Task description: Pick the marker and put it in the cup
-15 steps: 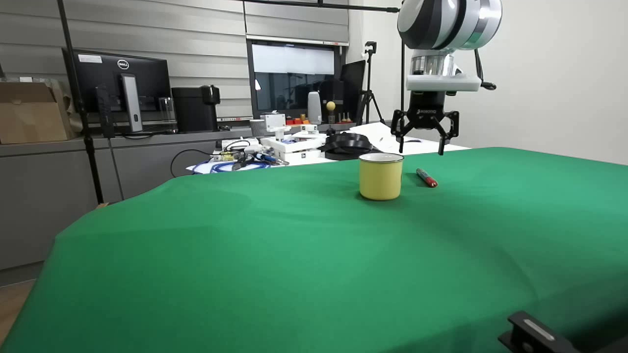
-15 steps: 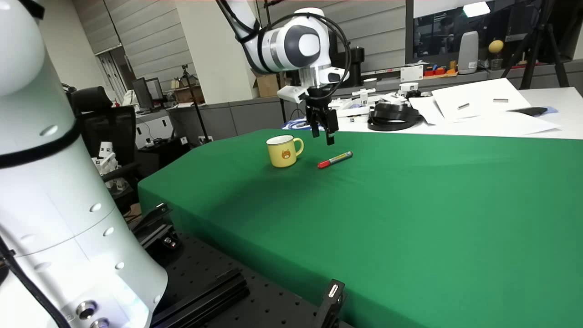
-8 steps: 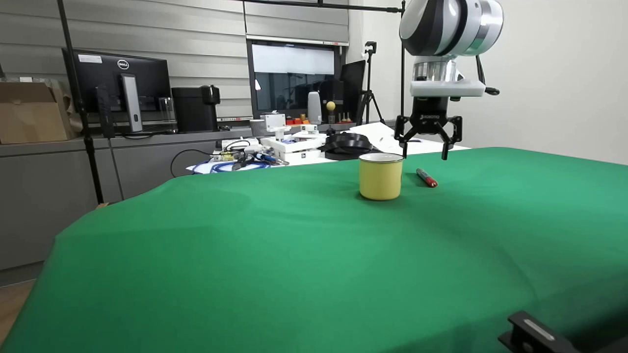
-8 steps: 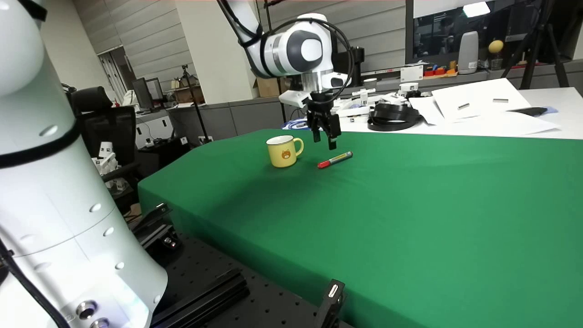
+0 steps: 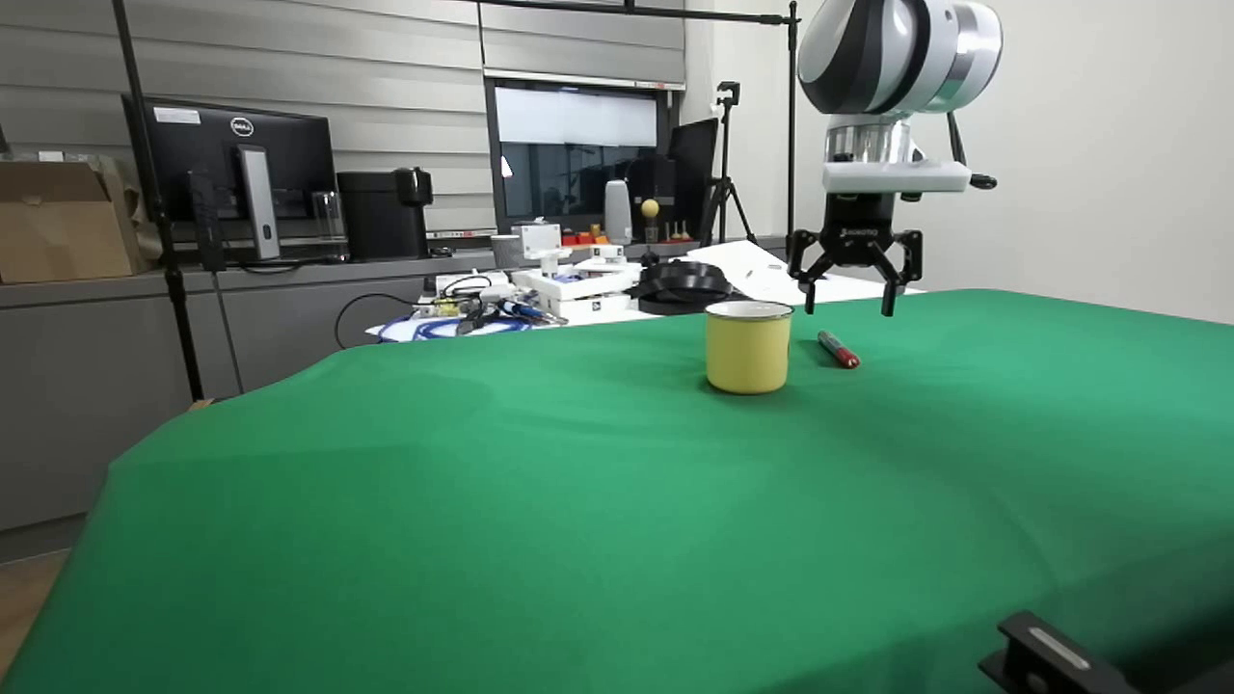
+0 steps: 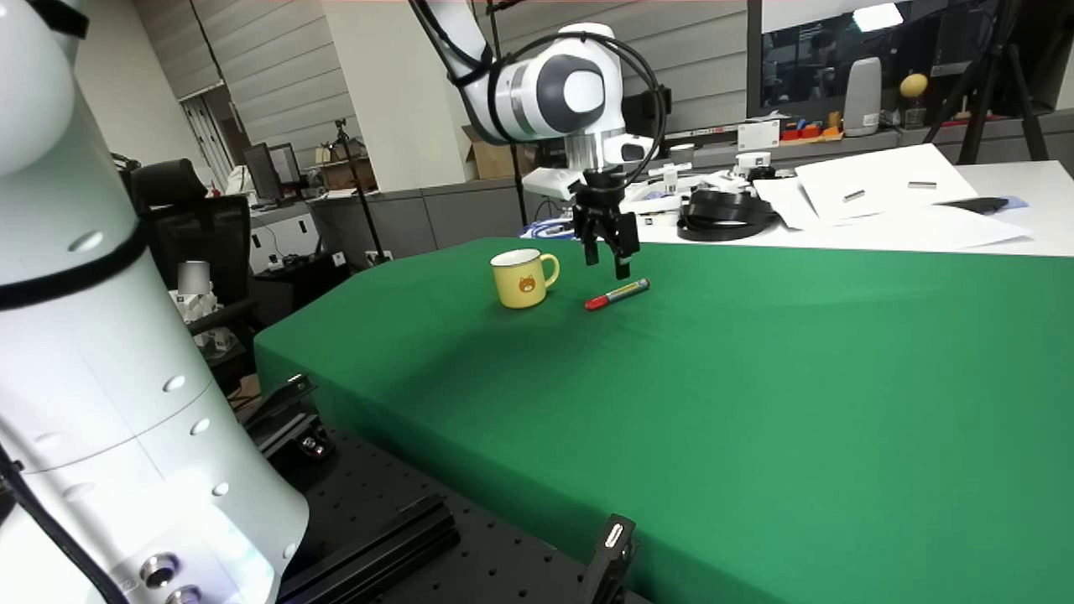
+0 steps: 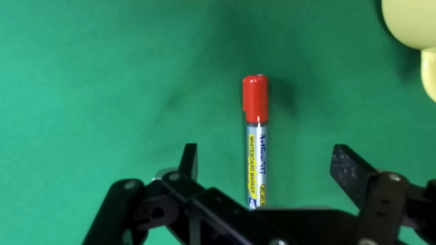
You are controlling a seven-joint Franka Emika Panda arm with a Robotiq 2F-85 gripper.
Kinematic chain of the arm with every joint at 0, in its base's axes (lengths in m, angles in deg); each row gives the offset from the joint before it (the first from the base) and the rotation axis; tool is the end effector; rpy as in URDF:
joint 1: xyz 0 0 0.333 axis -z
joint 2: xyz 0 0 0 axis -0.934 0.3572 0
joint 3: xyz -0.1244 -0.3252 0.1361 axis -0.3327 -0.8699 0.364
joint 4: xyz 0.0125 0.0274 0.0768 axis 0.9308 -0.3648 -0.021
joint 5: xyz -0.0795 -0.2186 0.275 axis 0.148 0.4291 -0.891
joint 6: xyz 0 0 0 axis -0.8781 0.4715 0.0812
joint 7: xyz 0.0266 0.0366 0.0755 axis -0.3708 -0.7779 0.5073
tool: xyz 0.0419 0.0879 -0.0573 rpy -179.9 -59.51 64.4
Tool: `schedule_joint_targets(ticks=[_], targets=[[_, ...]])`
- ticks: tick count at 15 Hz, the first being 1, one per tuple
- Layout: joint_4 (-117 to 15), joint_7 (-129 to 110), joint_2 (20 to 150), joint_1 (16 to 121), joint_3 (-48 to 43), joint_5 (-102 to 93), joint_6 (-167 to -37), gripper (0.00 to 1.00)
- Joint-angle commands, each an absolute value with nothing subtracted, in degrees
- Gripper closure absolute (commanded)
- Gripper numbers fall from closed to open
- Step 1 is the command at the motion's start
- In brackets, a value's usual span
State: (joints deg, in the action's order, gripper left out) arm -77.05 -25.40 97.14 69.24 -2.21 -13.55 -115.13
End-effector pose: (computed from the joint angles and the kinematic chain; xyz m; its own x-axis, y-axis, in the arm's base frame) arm 0.5983 -0.0375 0.2607 0.8807 -0.4737 0.0031 -0.4734 -0.8804 -0.0296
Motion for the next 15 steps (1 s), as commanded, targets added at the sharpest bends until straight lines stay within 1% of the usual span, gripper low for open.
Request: schedule_joint_targets(ticks=[1, 15], targets=[[-76.64, -24.71, 97.93, 68.86, -2.31, -14.41, -114.68, 0.00], [-76.89, -25.21, 100.05, 67.17, -2.41, -14.04, -115.18, 0.00]])
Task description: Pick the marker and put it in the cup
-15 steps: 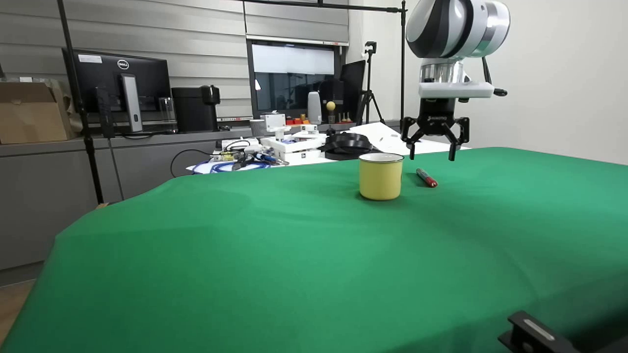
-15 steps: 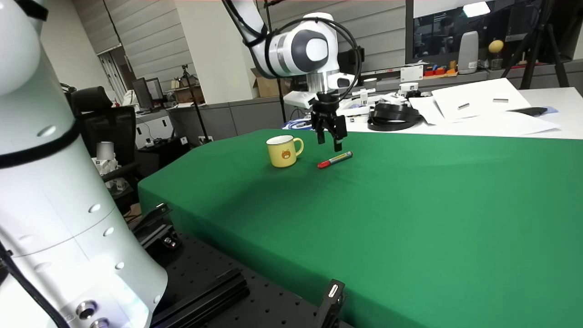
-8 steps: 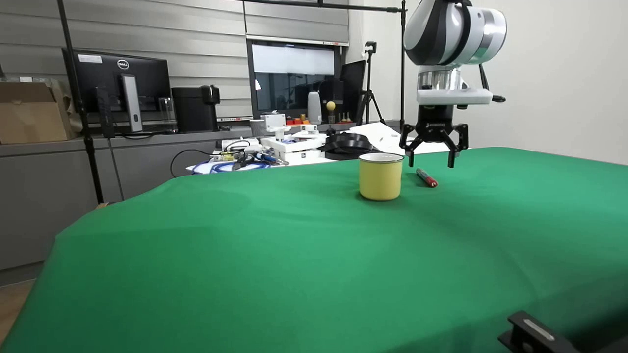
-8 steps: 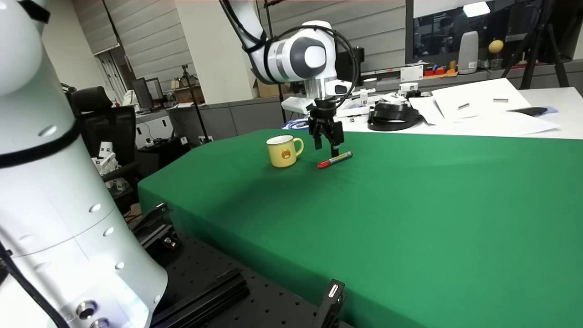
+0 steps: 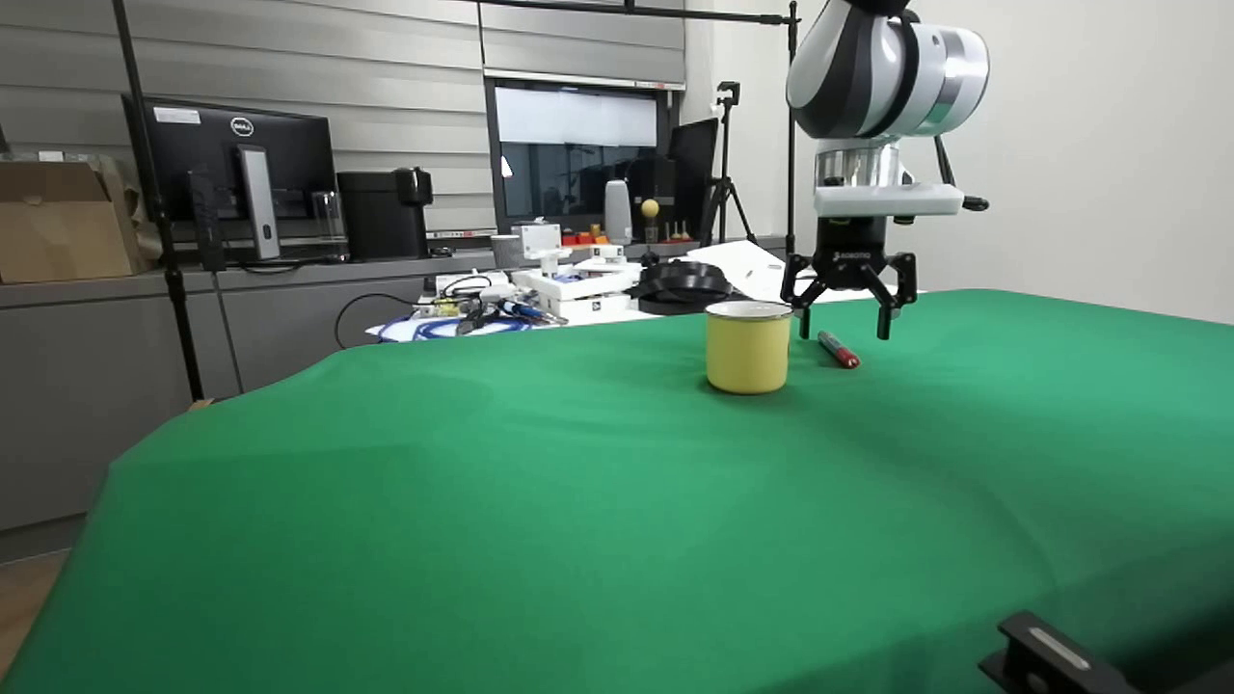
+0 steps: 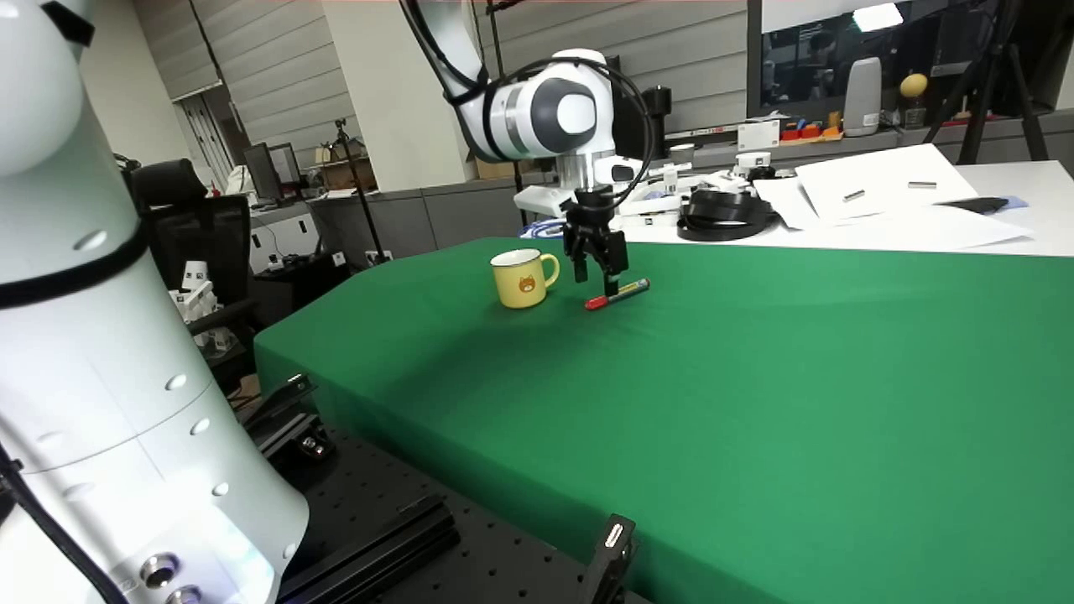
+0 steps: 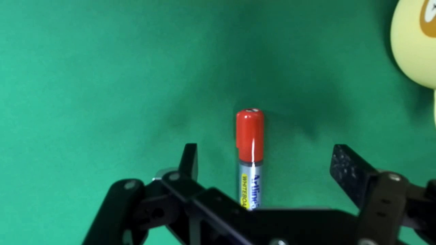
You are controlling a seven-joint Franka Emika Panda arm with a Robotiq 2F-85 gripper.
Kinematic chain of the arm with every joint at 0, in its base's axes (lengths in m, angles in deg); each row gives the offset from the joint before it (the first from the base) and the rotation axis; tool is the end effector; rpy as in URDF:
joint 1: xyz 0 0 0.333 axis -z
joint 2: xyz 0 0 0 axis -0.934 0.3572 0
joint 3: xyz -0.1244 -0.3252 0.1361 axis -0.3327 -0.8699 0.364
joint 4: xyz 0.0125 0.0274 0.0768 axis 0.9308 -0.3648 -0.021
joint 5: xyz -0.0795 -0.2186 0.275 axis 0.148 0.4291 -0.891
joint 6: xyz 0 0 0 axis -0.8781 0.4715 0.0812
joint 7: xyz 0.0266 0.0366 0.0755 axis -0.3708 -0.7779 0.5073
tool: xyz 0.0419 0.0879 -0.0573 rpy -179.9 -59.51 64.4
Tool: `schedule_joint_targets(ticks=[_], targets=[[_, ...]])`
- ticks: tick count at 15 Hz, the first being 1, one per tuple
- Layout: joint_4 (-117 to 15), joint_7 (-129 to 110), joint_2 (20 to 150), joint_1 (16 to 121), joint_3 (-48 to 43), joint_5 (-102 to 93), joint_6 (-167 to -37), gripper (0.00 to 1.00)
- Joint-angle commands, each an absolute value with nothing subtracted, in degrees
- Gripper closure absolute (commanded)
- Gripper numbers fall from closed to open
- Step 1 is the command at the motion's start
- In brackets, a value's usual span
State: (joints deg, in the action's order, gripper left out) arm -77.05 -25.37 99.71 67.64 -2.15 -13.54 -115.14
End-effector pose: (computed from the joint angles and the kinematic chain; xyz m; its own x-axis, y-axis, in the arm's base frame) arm 0.5953 -0.0203 0.2339 0.8935 -0.4475 -0.0365 -0.4481 -0.8940 -0.0089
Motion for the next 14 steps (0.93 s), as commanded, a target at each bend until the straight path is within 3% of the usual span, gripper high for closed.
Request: schedule_joint_targets(ticks=[1, 3, 4, 5, 14], targets=[[-76.88, -25.23, 100.19, 67.09, -2.42, -14.02, -115.19, 0.00], [-76.85, -25.24, 100.39, 66.98, -2.46, -13.98, -115.17, 0.00], [-76.95, -25.20, 100.44, 66.81, -2.57, -13.71, -115.55, 0.25], [-77.00, -25.25, 100.43, 66.71, -2.62, -13.61, -115.67, 0.26], [-76.64, -25.21, 100.35, 66.66, -2.72, -13.63, -115.24, 0.89]])
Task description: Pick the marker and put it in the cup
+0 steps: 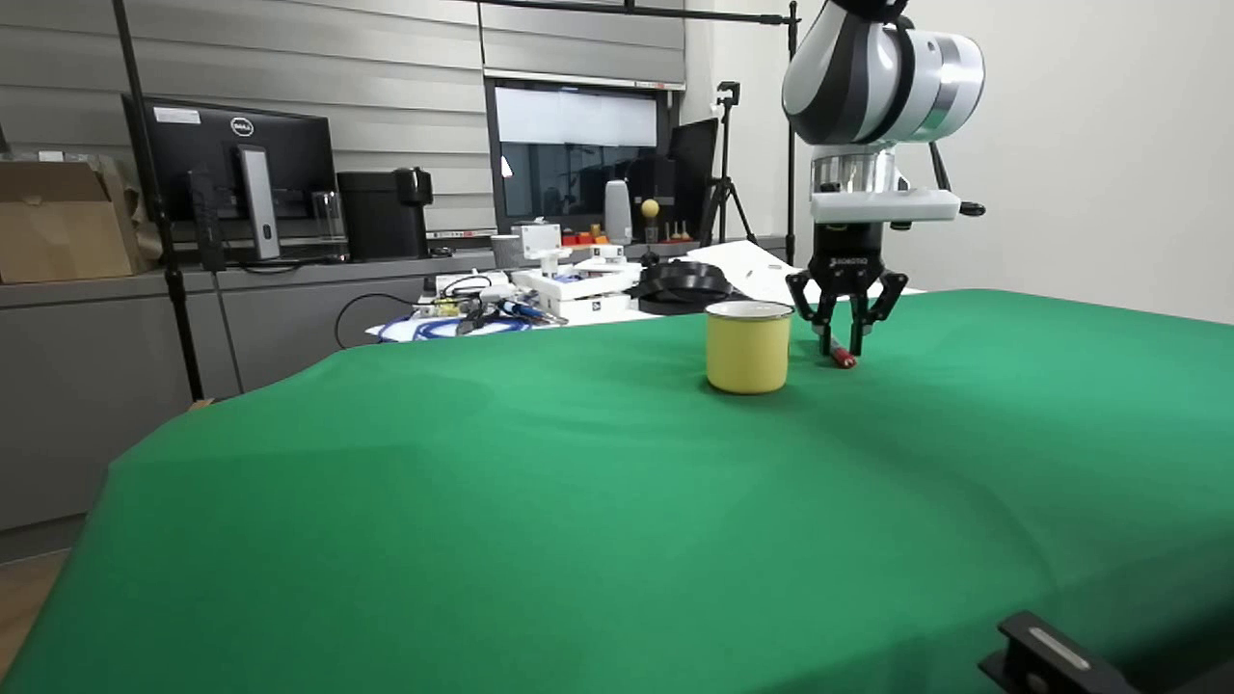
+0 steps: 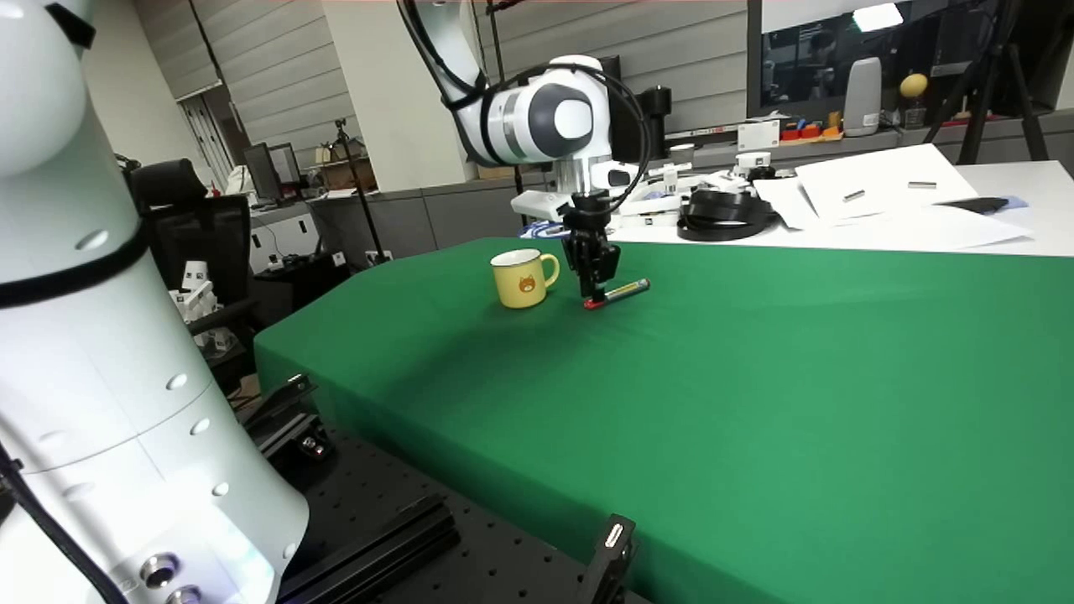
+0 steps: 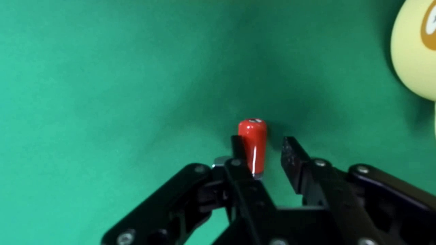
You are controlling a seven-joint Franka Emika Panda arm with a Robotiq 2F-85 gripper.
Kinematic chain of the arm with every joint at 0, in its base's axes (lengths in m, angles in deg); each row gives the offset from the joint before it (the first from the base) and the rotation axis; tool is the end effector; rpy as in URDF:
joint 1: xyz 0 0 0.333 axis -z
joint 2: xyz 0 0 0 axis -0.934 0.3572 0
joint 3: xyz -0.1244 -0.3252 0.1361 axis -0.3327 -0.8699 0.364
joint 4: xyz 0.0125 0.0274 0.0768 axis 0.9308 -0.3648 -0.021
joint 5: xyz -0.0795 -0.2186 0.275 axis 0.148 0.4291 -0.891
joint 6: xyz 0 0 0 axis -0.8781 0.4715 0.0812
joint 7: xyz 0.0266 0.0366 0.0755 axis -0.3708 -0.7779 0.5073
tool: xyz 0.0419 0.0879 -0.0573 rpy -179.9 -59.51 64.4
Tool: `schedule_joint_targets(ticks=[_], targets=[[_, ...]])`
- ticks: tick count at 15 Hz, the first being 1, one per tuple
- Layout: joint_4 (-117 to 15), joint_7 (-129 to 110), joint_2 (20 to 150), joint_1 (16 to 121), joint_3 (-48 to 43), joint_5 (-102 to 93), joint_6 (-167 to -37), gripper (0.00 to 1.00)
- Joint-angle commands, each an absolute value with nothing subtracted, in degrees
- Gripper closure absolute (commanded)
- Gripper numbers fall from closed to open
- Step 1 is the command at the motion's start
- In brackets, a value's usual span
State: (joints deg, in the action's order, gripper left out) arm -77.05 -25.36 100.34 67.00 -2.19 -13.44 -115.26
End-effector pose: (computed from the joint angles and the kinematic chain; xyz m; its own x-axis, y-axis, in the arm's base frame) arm 0.5946 -0.0141 0.2276 0.8986 -0.4366 -0.0438 -0.4372 -0.8994 -0.0033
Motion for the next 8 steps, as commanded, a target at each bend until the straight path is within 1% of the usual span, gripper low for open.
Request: schedule_joint_targets(ticks=[1, 2, 4, 6, 8], targets=[[-76.55, -25.27, 100.39, 66.66, -2.80, -13.60, -115.19, 0.95], [-76.38, -25.27, 100.45, 66.69, -2.84, -13.61, -115.03, 1.00], [-75.96, -25.36, 100.58, 66.68, -2.94, -13.53, -114.59, 0.96], [-75.27, -26.02, 100.65, 66.43, -3.34, -13.21, -113.35, 1.00], [-74.22, -27.48, 100.86, 65.84, -4.28, -12.54, -111.85, 1.00]])
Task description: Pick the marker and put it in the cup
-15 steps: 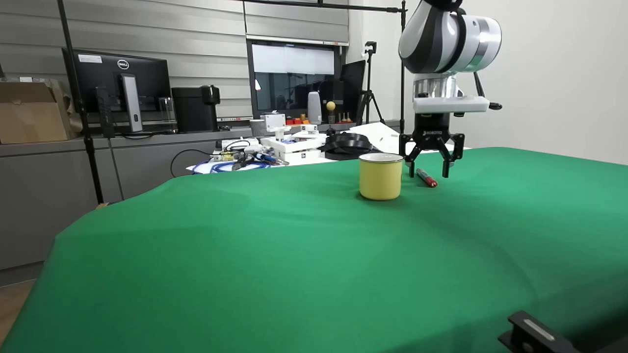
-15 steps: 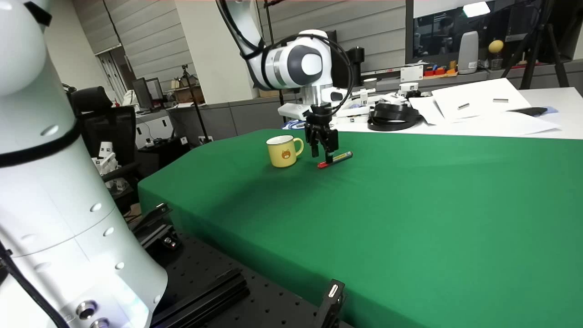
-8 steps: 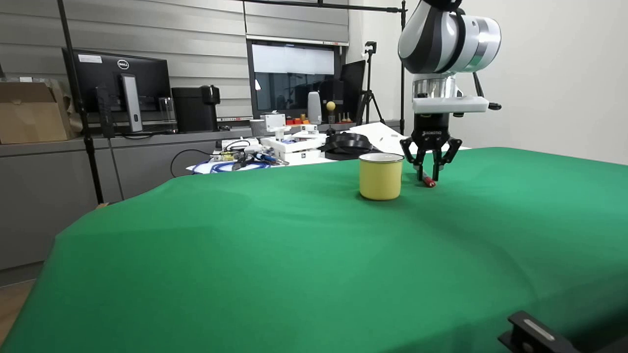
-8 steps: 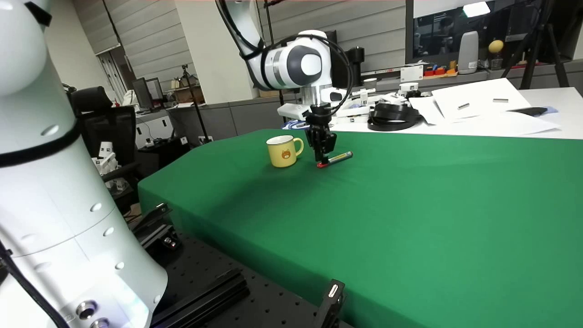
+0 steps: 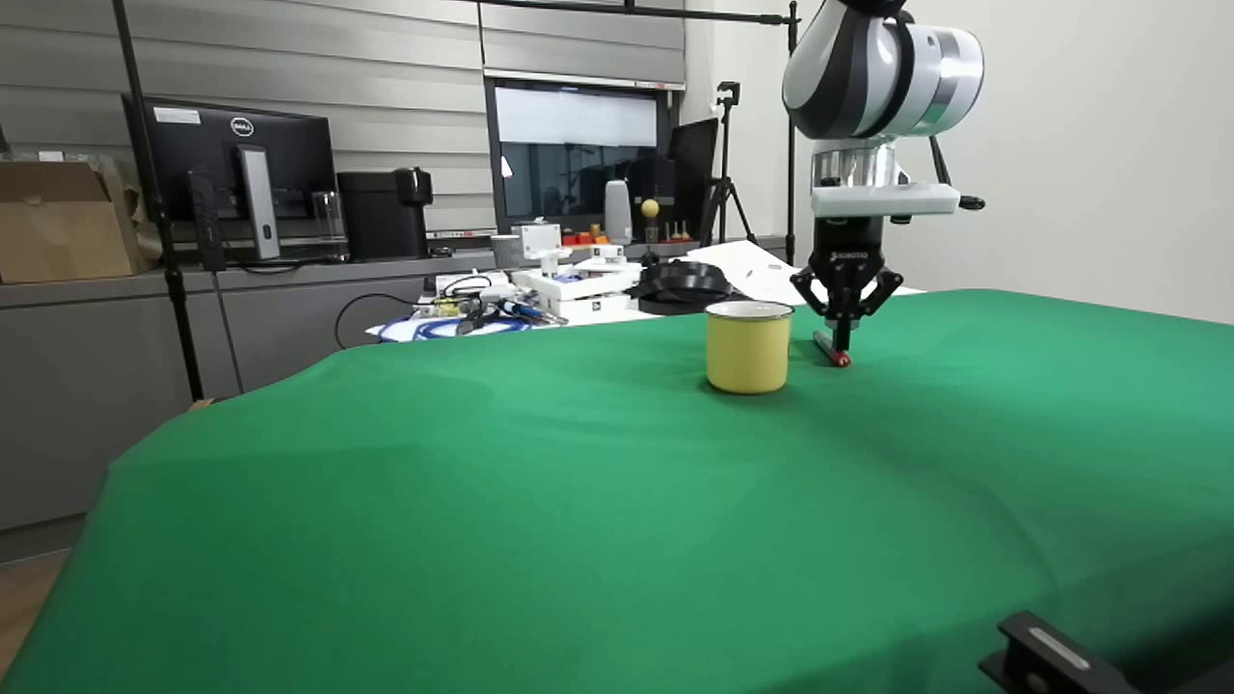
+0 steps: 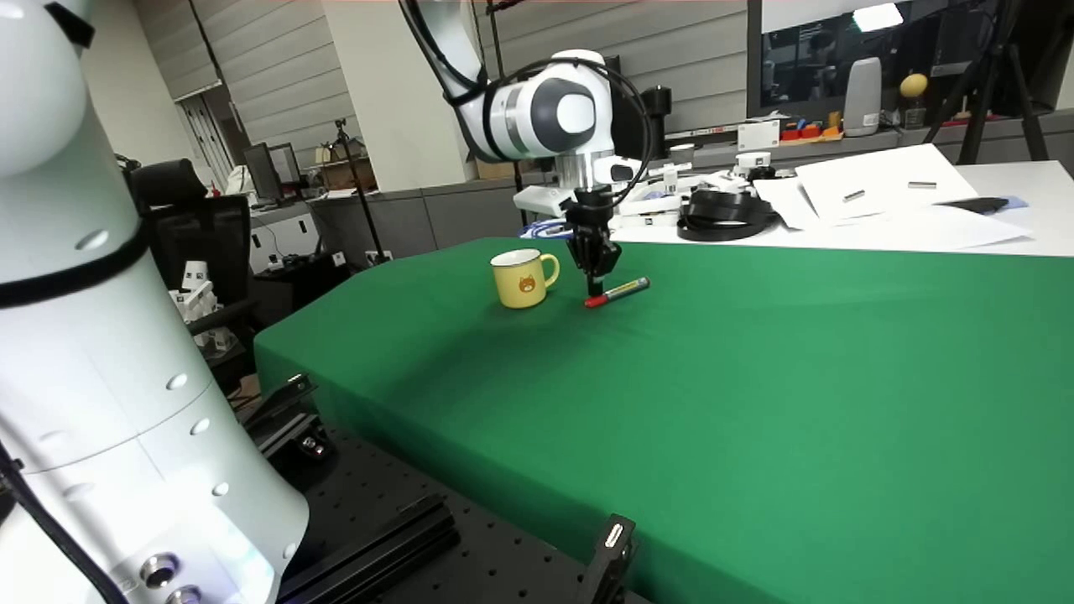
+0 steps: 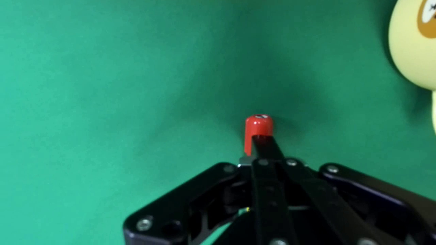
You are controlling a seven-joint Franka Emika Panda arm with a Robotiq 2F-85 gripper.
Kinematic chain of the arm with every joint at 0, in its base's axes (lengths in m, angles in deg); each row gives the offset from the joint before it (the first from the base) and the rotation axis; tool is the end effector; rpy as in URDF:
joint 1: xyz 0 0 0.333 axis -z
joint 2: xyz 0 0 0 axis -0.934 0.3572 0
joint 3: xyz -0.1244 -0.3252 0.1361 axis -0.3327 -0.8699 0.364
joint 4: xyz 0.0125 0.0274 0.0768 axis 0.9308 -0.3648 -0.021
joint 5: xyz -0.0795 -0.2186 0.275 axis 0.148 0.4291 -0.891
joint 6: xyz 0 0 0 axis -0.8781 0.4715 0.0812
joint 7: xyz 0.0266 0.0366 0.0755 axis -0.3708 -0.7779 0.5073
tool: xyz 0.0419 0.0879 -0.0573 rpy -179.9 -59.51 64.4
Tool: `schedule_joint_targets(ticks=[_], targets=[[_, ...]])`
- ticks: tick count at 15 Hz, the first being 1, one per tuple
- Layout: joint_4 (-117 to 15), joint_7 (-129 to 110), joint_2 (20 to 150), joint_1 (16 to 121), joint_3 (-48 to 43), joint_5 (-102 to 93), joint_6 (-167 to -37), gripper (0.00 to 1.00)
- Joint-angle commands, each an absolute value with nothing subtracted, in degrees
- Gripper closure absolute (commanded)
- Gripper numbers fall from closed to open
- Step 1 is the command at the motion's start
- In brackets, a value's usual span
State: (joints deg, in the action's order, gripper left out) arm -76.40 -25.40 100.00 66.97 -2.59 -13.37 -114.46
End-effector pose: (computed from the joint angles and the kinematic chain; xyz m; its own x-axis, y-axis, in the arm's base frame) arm 0.5978 -0.0174 0.2338 0.8968 -0.4407 -0.0395 -0.4412 -0.8974 -0.0023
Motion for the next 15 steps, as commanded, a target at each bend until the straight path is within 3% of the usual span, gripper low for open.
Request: schedule_joint_targets(ticks=[1, 2, 3, 5, 15], targets=[[-73.49, -27.75, 100.80, 65.76, -4.72, -12.20, -110.65, 1.00], [-73.04, -28.20, 100.75, 65.25, -5.55, -11.23, -109.77, 1.00], [-72.60, -27.93, 100.65, 65.39, -5.65, -11.22, -108.58, 0.75], [-71.71, -27.94, 100.80, 65.44, -6.13, -10.62, -106.78, 0.68], [-72.02, -27.79, 101.88, 65.22, -5.88, -10.81, -106.37, 0.01]])
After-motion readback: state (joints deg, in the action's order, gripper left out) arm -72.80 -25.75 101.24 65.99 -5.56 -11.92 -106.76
